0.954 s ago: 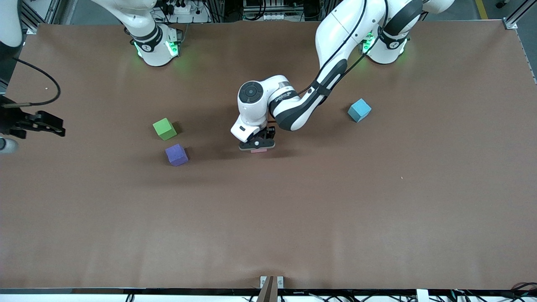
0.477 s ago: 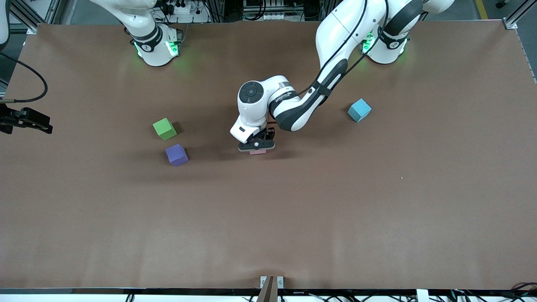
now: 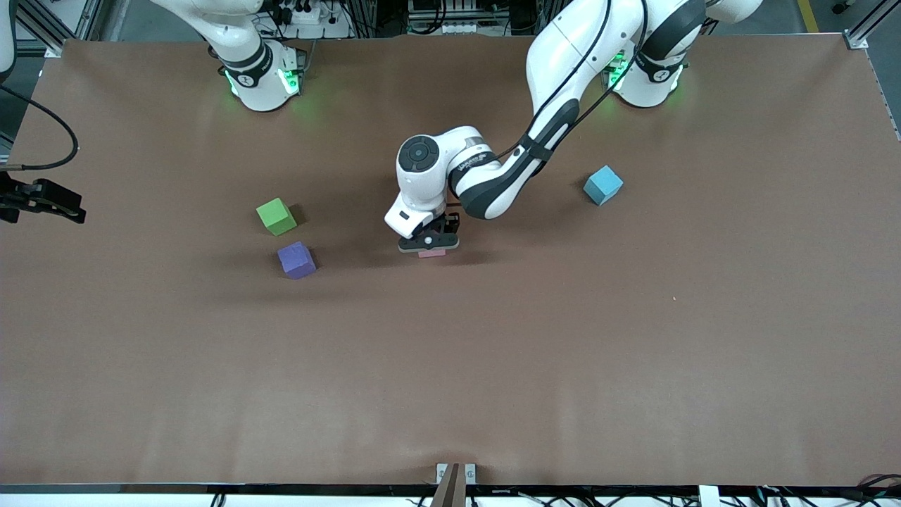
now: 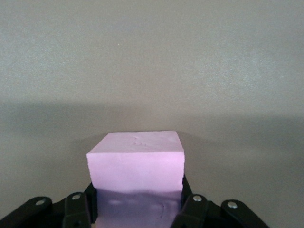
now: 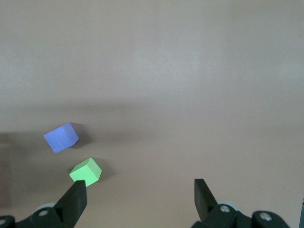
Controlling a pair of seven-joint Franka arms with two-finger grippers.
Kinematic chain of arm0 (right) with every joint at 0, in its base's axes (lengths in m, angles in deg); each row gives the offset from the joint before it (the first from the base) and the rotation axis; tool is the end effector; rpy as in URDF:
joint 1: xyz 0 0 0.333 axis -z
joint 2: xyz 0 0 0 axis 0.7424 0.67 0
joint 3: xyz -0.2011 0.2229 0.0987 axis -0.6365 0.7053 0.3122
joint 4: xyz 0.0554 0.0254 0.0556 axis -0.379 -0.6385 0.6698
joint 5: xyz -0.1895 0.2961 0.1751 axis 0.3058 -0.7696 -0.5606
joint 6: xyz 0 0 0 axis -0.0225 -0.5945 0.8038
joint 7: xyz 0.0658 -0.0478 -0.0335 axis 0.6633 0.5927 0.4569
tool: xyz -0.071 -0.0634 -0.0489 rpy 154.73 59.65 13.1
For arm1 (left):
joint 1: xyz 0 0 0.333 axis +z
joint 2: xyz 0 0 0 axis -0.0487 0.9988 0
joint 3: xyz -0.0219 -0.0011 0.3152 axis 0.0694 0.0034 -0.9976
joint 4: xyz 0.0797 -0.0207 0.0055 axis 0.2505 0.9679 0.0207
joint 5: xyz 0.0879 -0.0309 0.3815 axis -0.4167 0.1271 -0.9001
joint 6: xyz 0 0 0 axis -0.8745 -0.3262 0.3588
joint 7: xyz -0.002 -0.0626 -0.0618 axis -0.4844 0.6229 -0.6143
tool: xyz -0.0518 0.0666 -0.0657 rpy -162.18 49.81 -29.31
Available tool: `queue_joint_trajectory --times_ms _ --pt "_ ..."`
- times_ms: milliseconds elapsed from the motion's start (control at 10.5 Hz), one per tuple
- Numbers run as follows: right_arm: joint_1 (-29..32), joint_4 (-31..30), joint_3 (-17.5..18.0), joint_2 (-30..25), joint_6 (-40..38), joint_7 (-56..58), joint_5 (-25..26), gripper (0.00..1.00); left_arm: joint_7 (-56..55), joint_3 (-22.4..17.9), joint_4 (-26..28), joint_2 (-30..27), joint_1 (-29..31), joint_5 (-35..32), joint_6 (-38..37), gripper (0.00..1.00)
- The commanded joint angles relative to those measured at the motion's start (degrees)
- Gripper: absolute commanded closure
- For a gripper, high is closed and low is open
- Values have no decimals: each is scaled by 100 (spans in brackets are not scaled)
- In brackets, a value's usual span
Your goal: Arrange blocks into number 1
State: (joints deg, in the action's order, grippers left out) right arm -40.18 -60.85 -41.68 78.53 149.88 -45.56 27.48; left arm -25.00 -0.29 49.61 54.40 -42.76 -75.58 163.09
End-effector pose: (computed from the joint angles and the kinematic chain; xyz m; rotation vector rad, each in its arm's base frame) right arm 0.5880 -0.0593 0.5997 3.0560 0.0141 -0.0435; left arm 0.4457 -0.5866 0.2013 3.1065 0.1302 0.0465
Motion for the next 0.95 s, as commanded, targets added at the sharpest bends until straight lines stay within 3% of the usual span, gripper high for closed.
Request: queue_joint_trajectory --times_ms 0,191,286,382,858 --pt "-36 -560 -174 -443 309 4 -107 0 -158 -70 -90 38 -81 -114 47 100" --pt "-212 -561 -394 -444 301 4 -107 0 -158 -70 -64 20 -90 -123 47 65" --pt "-230 -561 -421 -444 301 4 -107 0 -158 -70 -64 20 -168 -149 47 26" --pt "-239 -561 -421 -444 292 4 -107 0 -158 -70 -64 -23 -212 -158 39 0" --pt "-221 -508 -395 -461 354 -4 -125 0 -237 -96 -64 -567 -90 -150 -399 0"
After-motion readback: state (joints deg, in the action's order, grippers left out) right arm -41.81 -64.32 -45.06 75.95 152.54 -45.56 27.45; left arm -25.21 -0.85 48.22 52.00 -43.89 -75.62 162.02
